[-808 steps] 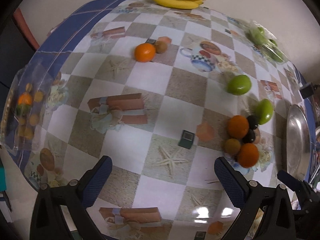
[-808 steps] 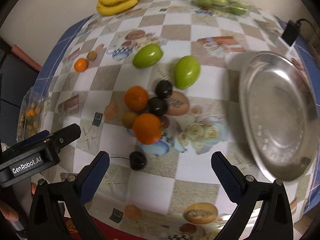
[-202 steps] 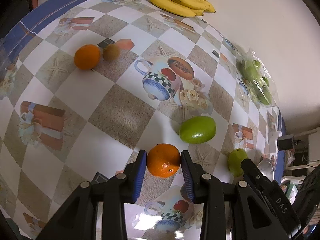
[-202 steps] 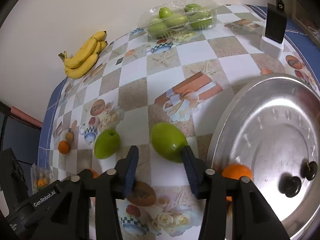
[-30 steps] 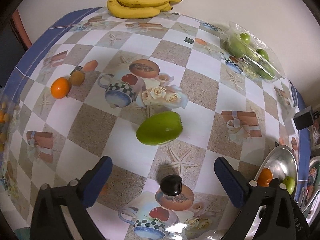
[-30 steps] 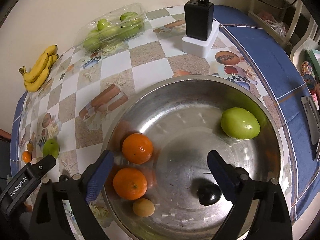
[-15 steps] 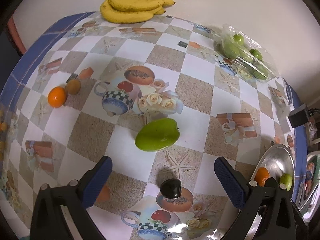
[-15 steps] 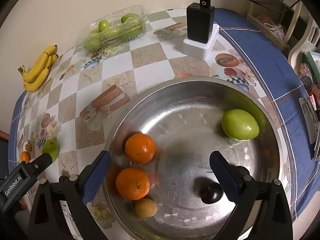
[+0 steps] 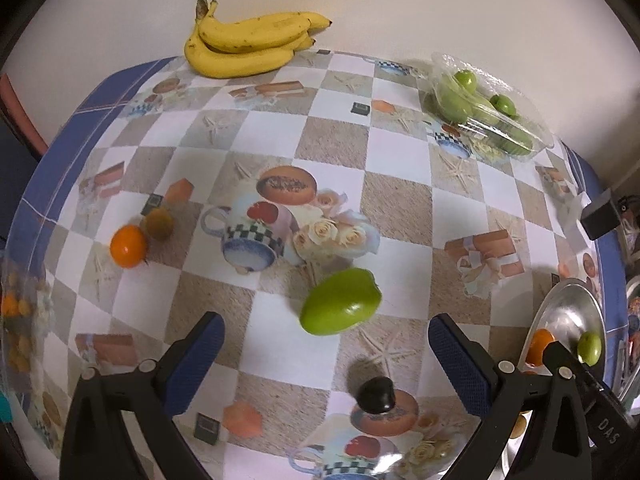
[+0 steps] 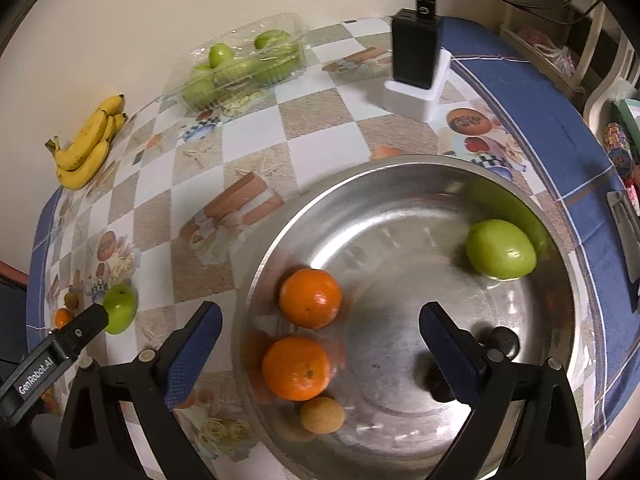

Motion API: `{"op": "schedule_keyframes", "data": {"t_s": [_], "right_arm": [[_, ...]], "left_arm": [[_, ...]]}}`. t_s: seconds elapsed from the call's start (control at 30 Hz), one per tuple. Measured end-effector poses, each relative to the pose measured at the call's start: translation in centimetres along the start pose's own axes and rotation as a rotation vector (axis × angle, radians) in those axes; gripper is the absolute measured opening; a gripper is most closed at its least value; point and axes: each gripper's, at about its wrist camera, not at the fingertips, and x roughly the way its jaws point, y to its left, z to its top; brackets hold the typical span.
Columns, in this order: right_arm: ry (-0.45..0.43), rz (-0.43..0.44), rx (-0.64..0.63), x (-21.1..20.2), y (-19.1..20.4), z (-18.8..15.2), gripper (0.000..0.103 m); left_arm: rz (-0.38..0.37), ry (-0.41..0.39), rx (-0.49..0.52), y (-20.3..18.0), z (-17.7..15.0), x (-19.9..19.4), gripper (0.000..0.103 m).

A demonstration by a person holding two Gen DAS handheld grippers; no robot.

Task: Organize fruits
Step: 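Reach the left gripper to an orange while the right gripper reaches a large green fruit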

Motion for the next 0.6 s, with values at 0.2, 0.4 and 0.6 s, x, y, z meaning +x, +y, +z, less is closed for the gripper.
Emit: {"op": "schedule_keyframes", "data": {"t_s": [0.2, 0.4, 0.6], "right_arm": [[-0.018, 0.027, -0.033, -0.4, 1.9, 0.1, 0.099], [-0.039, 0.053, -0.056, -1.0, 3.8, 0.2, 0.099], [-0.034, 0.094, -0.101, -1.4, 6.3, -0.1, 0.099]], "left_arm": [[0.002, -0.027, 0.007, 2.2, 1.0, -0.7, 0.103], [0.022, -0.057, -0.002, 5.0, 2.1, -1.6, 0.103], [0.062, -0.082, 0.013, 7.4, 2.4, -2.6, 0.103]]}}
